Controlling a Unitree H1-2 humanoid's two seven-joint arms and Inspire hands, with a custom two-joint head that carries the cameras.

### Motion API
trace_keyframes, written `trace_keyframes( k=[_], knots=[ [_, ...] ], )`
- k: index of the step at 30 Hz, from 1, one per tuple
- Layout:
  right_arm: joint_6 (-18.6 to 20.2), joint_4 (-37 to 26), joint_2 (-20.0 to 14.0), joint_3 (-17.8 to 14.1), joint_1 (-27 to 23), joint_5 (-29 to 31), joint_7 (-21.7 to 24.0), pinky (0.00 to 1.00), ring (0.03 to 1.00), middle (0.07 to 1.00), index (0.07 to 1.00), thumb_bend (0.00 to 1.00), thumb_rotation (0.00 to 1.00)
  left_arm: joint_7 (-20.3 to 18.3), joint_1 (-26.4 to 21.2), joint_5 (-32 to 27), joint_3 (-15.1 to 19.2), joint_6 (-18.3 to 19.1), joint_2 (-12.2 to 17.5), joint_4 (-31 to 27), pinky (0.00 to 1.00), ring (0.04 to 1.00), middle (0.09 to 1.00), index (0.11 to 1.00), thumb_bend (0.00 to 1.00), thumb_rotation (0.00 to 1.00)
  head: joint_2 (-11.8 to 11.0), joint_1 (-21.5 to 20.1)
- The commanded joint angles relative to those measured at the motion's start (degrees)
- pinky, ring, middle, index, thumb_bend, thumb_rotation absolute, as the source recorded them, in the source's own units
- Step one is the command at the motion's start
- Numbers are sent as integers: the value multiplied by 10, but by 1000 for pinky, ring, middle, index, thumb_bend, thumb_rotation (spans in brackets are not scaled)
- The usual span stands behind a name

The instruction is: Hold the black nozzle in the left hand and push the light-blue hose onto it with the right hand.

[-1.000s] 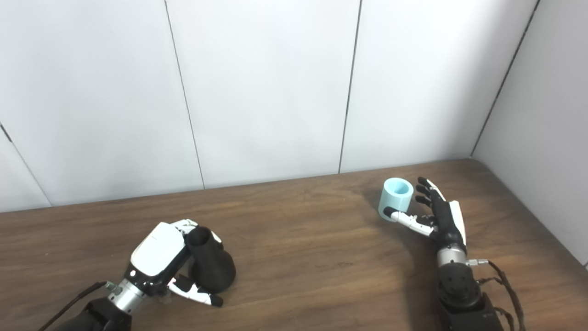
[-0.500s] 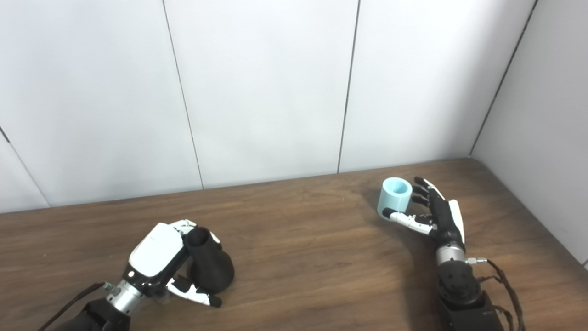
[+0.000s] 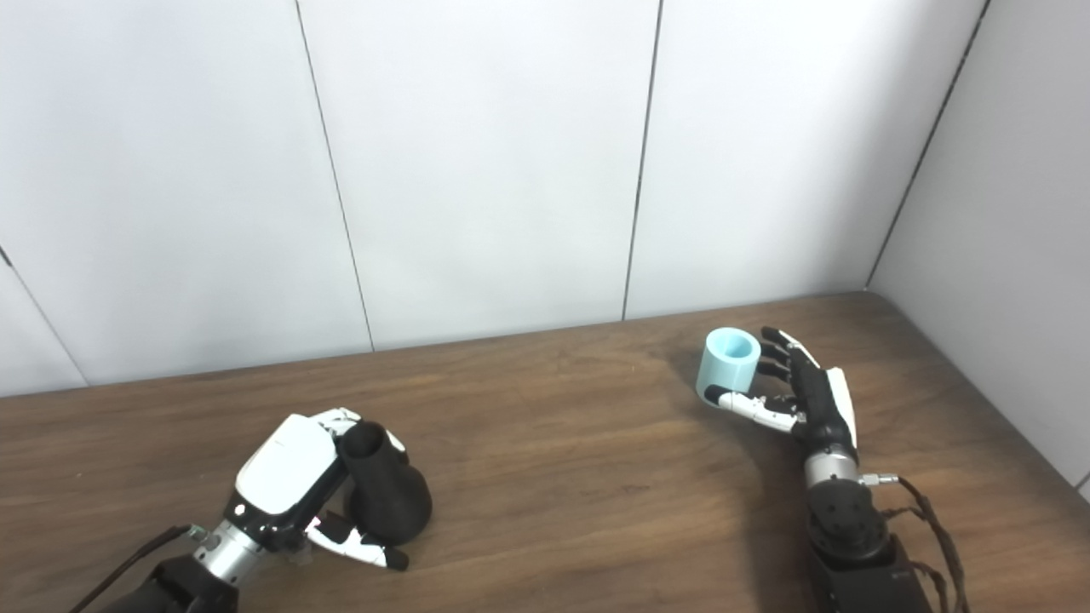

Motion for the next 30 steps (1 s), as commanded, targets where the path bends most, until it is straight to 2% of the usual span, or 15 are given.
trace_keyframes(
  k=[1, 5, 9, 14, 19, 26, 28, 30],
  knots=[
    [-16, -13, -6, 1, -37, 6, 10, 730, 784, 813, 827, 907, 177, 22, 125, -9, -42, -14, -34, 55, 661, 440, 475, 513, 504, 0, -1, -3],
    [-18, -9, -7, 8, -39, -4, 7, 734, 793, 823, 832, 906, 187, 20, 126, -7, -41, -14, -37, 64, 666, 450, 471, 509, 504, 0, -11, -11],
    [-15, -5, -18, 21, -44, -29, 4, 712, 781, 812, 825, 920, 227, 15, 128, -12, -42, -14, -37, 63, 669, 441, 471, 517, 503, 0, -8, -13],
    [3, -7, -34, 34, -54, -38, 22, 709, 770, 799, 808, 911, 232, 14, 134, -14, -34, -14, -40, 66, 671, 450, 472, 505, 504, 0, -13, -17],
    [24, -14, -38, 29, -65, -22, 39, 701, 752, 777, 778, 932, 231, -1, 145, -14, -21, -14, -39, 47, 673, 454, 472, 501, 505, 0, -4, -16],
    [21, 4, -29, 29, -72, -16, 50, 675, 733, 754, 769, 873, 187, -1, 140, -9, -18, -14, -44, 61, 682, 463, 463, 505, 504, 0, -7, -10],
    [21, 9, -23, 30, -73, -29, 31, 632, 693, 713, 715, 863, 165, -3, 139, -9, -18, -14, -44, 63, 685, 464, 461, 505, 504, 0, -7, -11],
    [9, 16, -15, 26, -74, -37, 9, 598, 653, 673, 643, 831, 81, -5, 138, -8, -18, -14, -45, 66, 690, 470, 460, 500, 504, 0, -8, -12]
  ],
)
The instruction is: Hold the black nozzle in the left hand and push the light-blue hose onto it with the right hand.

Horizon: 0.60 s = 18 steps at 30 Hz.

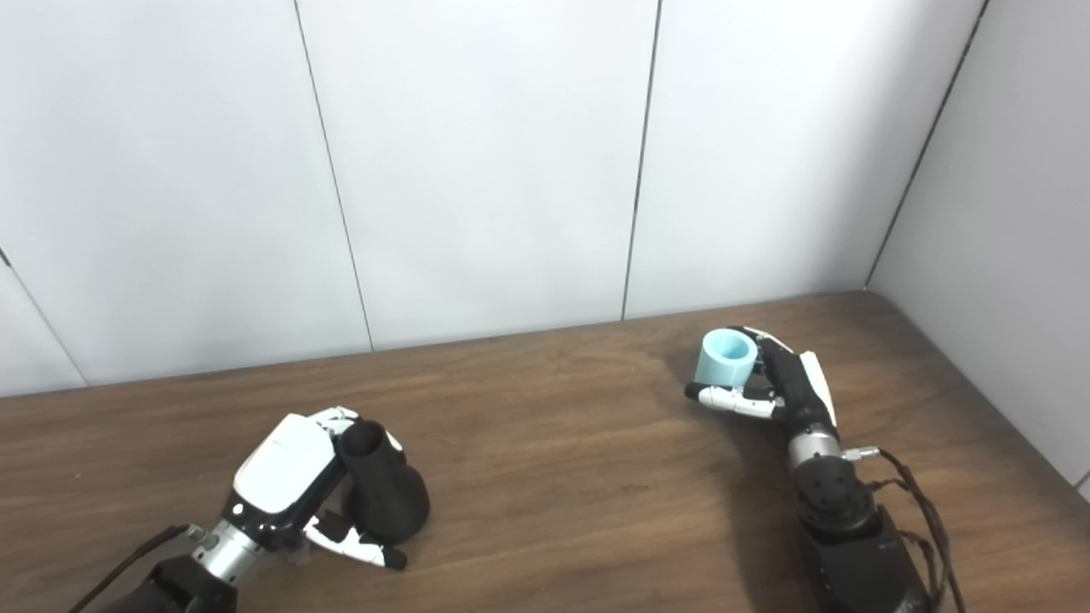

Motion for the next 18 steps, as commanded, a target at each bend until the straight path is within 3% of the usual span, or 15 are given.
trace_keyframes(
  k=[1, 2, 3, 5, 13, 18],
  knots=[
    [-27, -3, 1, -2, -40, -12, -27, 558, 606, 640, 619, 805, 41, 6, 133, -11, -34, -14, -43, 68, 689, 470, 461, 500, 504, 0, 0, 0],
    [-36, 0, 5, -6, -39, -8, -32, 532, 577, 619, 604, 789, 16, 9, 133, -12, -35, -14, -43, 69, 689, 470, 461, 499, 504, 0, 1, -1],
    [-45, 3, 8, -10, -37, -2, -34, 496, 534, 576, 548, 654, 67, 11, 133, -12, -36, -14, -42, 69, 685, 466, 465, 499, 504, 0, 3, -2],
    [-60, 8, 11, -15, -35, 4, -38, 459, 491, 502, 504, 554, 13, 12, 134, -10, -36, -14, -41, 68, 682, 462, 468, 497, 505, 0, 5, -3],
    [-112, 30, 15, -16, -33, -3, -59, 404, 435, 472, 509, 521, 0, 14, 133, -10, -36, -14, -37, 68, 684, 461, 469, 497, 505, 0, 9, -9],
    [-101, 21, 20, -19, -29, 1, -60, 395, 422, 465, 519, 520, 0, 3, 134, -9, -29, -14, -36, 65, 678, 467, 461, 502, 504, 0, 9, -8]
  ],
)
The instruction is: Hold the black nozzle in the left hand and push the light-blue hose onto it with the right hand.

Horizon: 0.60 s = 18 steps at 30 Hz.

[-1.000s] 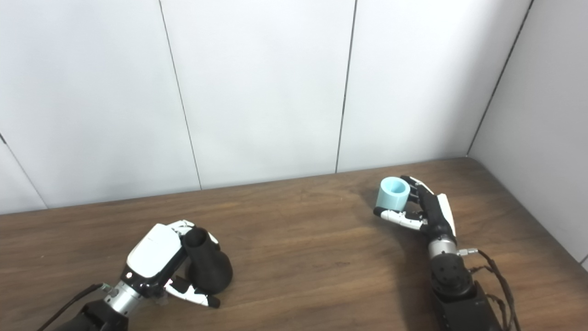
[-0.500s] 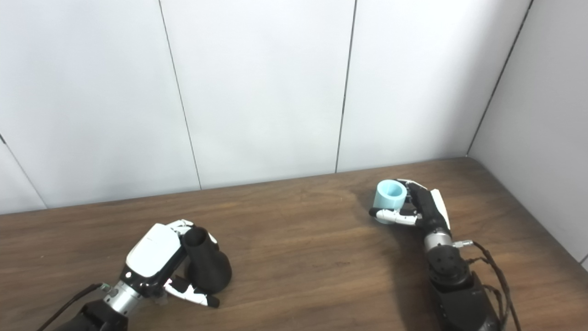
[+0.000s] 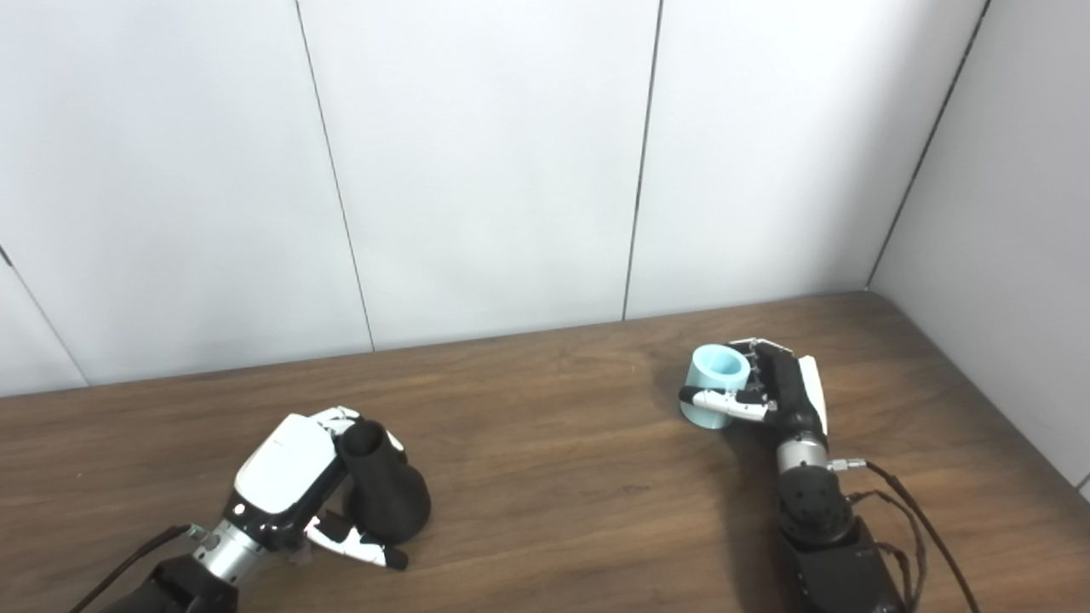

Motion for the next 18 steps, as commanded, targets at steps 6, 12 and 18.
trace_keyframes(
  k=[6, 12, 18],
  knots=[
    [-19, -47, -5, -3, -14, -2, -5, 382, 417, 461, 523, 520, 0, 1, 132, -4, -28, -14, -40, 66, 675, 461, 463, 506, 504, 0, 2, 7],
    [34, -162, 6, 9, 5, 2, 24, 374, 416, 465, 517, 522, 0, -4, 128, 5, -29, -14, -49, 69, 677, 456, 467, 507, 504, 0, 17, 25],
    [118, -280, 9, 25, 9, 4, 65, 358, 397, 453, 526, 521, 0, -5, 117, 30, -29, -9, -69, 100, 678, 464, 459, 512, 503, 0, 17, 40]
  ],
)
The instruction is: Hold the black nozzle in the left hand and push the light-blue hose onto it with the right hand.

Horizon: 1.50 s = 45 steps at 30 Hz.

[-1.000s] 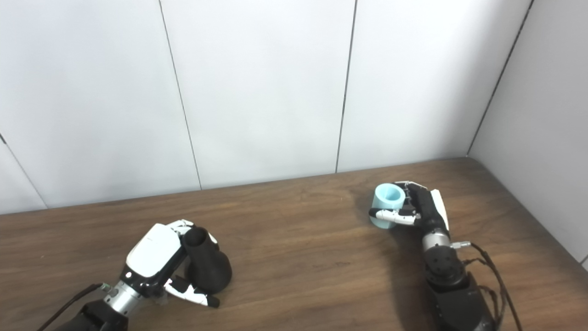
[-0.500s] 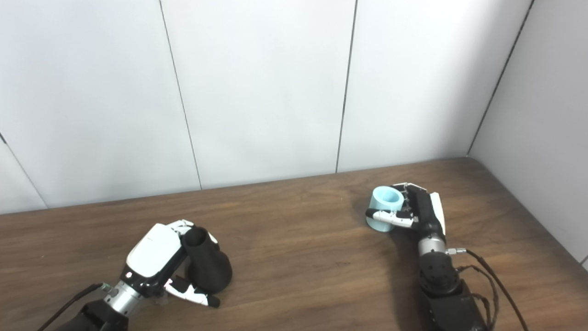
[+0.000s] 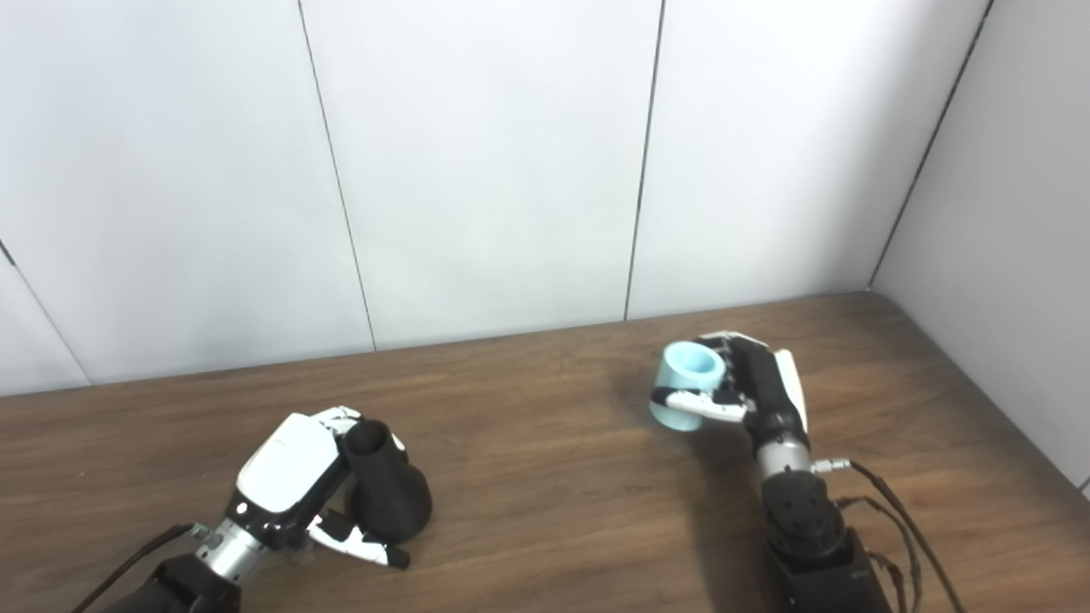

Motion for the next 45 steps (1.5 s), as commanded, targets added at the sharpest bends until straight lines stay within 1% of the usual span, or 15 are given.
trace_keyframes(
  k=[1, 3, 5, 8, 13, 16, 19, 22, 24, 27, 30, 33, 38, 43, 45],
  knots=[
    [35, -95, -13, 6, -38, 4, 23, 352, 396, 455, 523, 522, 0, -1, 121, 15, -37, -7, -58, 86, 675, 458, 458, 518, 503, 0, 1, 3],
    [58, -133, -9, 11, -42, 14, 40, 374, 421, 471, 499, 525, 0, 13, 116, 29, -39, -4, -66, 101, 666, 456, 442, 525, 502, 0, -1, 5],
    [70, -151, -6, 12, -45, 21, 48, 371, 422, 470, 498, 526, 0, 21, 112, 39, -40, -4, -73, 113, 658, 461, 432, 510, 503, 0, -3, 8],
    [85, -173, -5, 20, -49, 21, 60, 372, 419, 456, 518, 523, 0, 22, 107, 48, -42, 1, -83, 128, 659, 466, 411, 496, 501, 0, -4, 14],
    [103, -197, 1, 33, -53, 18, 70, 386, 419, 457, 521, 524, 0, 24, 104, 55, -41, 7, -96, 136, 653, 469, 410, 490, 501, 0, -3, 32],
    [96, -201, 5, 37, -53, 28, 80, 386, 416, 457, 518, 525, 0, 29, 102, 58, -41, 9, -102, 139, 655, 469, 413, 482, 502, 0, -1, 39],
    [91, -209, 15, 42, -51, 36, 88, 380, 409, 456, 523, 524, 0, 22, 100, 58, -42, 12, -104, 139, 665, 466, 421, 493, 503, 0, 3, 40],
    [100, -225, 31, 56, -55, 20, 82, 373, 406, 458, 518, 525, 0, 11, 100, 56, -41, 12, -104, 134, 656, 451, 405, 501, 501, 0, 9, 40],
    [102, -229, 36, 63, -60, 15, 83, 369, 410, 466, 506, 526, 0, 0, 100, 57, -42, 17, -103, 126, 662, 455, 411, 509, 501, 0, 15, 42],
    [106, -235, 43, 74, -68, 4, 84, 364, 406, 464, 506, 526, 0, -2, 100, 58, -42, 19, -105, 123, 659, 476, 430, 496, 503, 0, 17, 46],
    [94, -237, 52, 84, -74, -7, 79, 349, 397, 462, 509, 525, 0, -2, 99, 55, -42, 16, -110, 131, 674, 478, 428, 493, 503, 0, 18, 49],
    [79, -237, 64, 95, -82, -16, 76, 349, 392, 459, 513, 523, 0, -11, 100, 56, -42, 23, -111, 125, 683, 472, 412, 492, 501, 0, 18, 53],
    [83, -243, 82, 111, -93, -23, 79, 342, 396, 463, 510, 523, 0, -10, 99, 61, -44, 30, -116, 130, 677, 460, 401, 495, 500, 0, 19, 58],
    [63, -237, 111, 120, -95, -34, 65, 322, 378, 453, 527, 520, 0, -9, 102, 63, -44, 38, -119, 125, 671, 456, 406, 495, 501, 0, 21, 66],
    [56, -232, 118, 122, -95, -36, 64, 339, 387, 455, 525, 521, 0, -9, 103, 64, -46, 40, -119, 122, 672, 456, 405, 491, 501, 0, 21, 69]
  ],
)
